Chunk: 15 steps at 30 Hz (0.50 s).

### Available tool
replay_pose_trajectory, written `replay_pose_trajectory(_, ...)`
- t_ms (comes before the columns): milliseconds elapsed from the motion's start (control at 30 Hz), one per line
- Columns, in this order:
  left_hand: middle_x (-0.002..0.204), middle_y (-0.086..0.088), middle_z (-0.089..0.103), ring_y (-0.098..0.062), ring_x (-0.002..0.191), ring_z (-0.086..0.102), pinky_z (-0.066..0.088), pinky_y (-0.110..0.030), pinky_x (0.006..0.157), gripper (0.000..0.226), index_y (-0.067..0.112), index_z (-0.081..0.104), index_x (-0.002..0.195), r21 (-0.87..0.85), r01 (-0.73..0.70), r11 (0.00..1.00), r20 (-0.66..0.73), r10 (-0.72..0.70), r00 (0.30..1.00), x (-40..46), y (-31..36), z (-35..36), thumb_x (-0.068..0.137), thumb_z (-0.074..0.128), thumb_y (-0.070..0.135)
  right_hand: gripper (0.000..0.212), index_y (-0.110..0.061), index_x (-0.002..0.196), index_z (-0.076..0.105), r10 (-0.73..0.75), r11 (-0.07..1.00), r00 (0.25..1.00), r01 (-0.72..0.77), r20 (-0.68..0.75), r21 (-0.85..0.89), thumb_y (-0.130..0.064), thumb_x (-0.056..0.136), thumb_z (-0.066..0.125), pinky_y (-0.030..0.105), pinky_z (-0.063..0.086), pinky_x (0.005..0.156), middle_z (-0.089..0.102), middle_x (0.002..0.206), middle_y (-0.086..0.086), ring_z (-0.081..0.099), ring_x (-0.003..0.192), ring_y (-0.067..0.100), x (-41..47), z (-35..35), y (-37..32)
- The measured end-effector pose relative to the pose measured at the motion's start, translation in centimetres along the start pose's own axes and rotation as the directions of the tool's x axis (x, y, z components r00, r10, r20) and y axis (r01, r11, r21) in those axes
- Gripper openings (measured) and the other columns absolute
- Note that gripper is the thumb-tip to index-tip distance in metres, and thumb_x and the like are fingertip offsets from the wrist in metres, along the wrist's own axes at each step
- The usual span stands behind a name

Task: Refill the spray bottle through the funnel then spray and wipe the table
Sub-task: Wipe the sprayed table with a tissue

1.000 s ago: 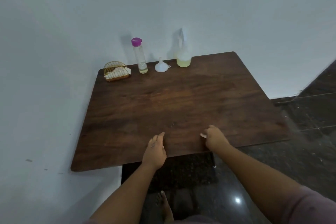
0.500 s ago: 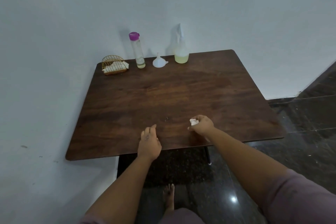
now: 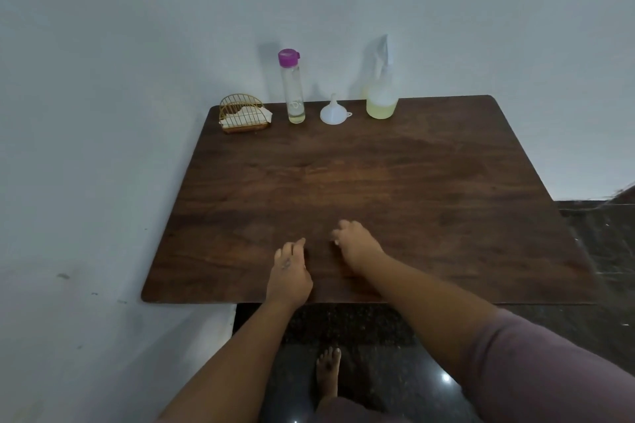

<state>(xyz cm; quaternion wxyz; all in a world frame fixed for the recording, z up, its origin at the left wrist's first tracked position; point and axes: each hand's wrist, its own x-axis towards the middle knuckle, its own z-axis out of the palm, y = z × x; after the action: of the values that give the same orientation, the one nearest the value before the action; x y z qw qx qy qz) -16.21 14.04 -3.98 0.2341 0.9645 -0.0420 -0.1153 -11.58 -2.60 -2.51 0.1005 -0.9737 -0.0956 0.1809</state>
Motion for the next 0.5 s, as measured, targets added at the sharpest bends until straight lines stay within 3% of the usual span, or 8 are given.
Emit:
replay_pose_trajectory(100,0.144,-0.006,0.037,-0.025,0.129,0.034,0.037,-0.038,0.107,0.059,0.014,0.031,0.148,0.003,0.023,1.000,-0.005,-0.023,1.000,0.3,0.0,0.1,0.091,0.041,0.004,0.031,-0.017,0.124,0.056,-0.374,0.925,0.923,0.378,0.087,-0.037,-0.013,0.094,0.048,0.040,0.043,0.098,0.046,0.128,0.008,0.043,0.113,0.027,-2.9,2.6,-0.8)
replay_pose_trajectory(167,0.143,-0.006,0.038,-0.025,0.128,0.035,0.038,-0.038,0.106,0.059,0.014,0.033,0.147,0.008,0.020,1.000,-0.015,-0.020,1.000,0.4,0.4,0.1,0.090,0.042,0.004,0.030,-0.018,0.115,0.063,-0.504,0.864,0.864,0.504,-0.007,-0.004,-0.015,0.092,0.045,0.034,0.042,0.092,0.056,0.116,0.005,0.048,0.102,0.025,-4.7,3.2,0.7)
replay_pose_trajectory(200,0.143,-0.006,0.039,-0.025,0.129,0.035,0.039,-0.037,0.106,0.058,0.014,0.034,0.147,0.010,0.010,1.000,-0.014,-0.010,1.000,0.4,0.6,0.2,0.090,0.042,0.004,0.030,-0.017,0.108,0.067,-0.462,0.882,0.870,0.471,-0.170,0.017,-0.018,0.090,0.043,0.030,0.040,0.089,0.063,0.109,0.004,0.053,0.097,0.024,-5.1,3.5,2.1)
replay_pose_trajectory(267,0.143,-0.004,0.038,-0.024,0.129,0.035,0.039,-0.037,0.106,0.058,0.015,0.033,0.147,0.016,-0.015,1.000,-0.007,0.015,1.000,0.2,1.3,0.4,0.091,0.042,0.005,0.028,-0.016,0.097,0.070,-0.140,0.955,0.852,0.250,-0.505,0.157,-0.019,0.088,0.044,0.029,0.038,0.085,0.069,0.096,0.003,0.058,0.087,0.027,-5.9,3.4,5.9)
replay_pose_trajectory(300,0.143,-0.004,0.038,-0.023,0.129,0.034,0.040,-0.036,0.106,0.058,0.015,0.033,0.147,0.017,-0.027,0.999,-0.003,0.027,1.000,0.0,1.7,0.6,0.091,0.042,0.005,0.025,-0.014,0.096,0.070,0.072,0.963,0.821,0.092,-0.566,0.255,-0.015,0.087,0.046,0.032,0.040,0.085,0.068,0.096,0.006,0.058,0.088,0.030,-6.4,3.3,7.8)
replay_pose_trajectory(367,0.142,-0.003,0.038,-0.022,0.130,0.034,0.040,-0.035,0.106,0.058,0.016,0.032,0.148,0.014,-0.050,0.999,0.011,0.050,0.999,-0.4,2.4,1.0,0.092,0.043,0.005,0.023,-0.006,0.101,0.066,0.363,0.912,0.791,-0.194,-0.492,0.361,-0.003,0.085,0.050,0.039,0.044,0.084,0.063,0.102,0.014,0.051,0.093,0.035,-7.5,3.2,10.4)
replay_pose_trajectory(433,0.142,-0.003,0.037,-0.022,0.131,0.033,0.040,-0.036,0.106,0.057,0.015,0.032,0.148,0.000,-0.070,0.998,0.032,0.070,0.997,-1.0,3.0,1.5,0.092,0.043,0.005,0.025,-0.005,0.101,0.064,0.380,0.913,0.834,-0.269,-0.400,0.305,-0.002,0.085,0.046,0.041,0.043,0.084,0.059,0.104,0.016,0.049,0.096,0.036,-8.5,3.7,10.3)
replay_pose_trajectory(500,0.142,-0.003,0.036,-0.022,0.132,0.032,0.039,-0.035,0.108,0.058,0.015,0.031,0.148,-0.020,-0.078,0.997,0.059,0.079,0.995,-1.5,3.3,1.9,0.093,0.043,0.004,0.033,-0.010,0.102,0.064,0.239,0.966,0.889,-0.175,-0.391,0.192,-0.008,0.086,0.035,0.038,0.043,0.085,0.057,0.105,0.013,0.049,0.099,0.034,-9.3,4.8,7.9)
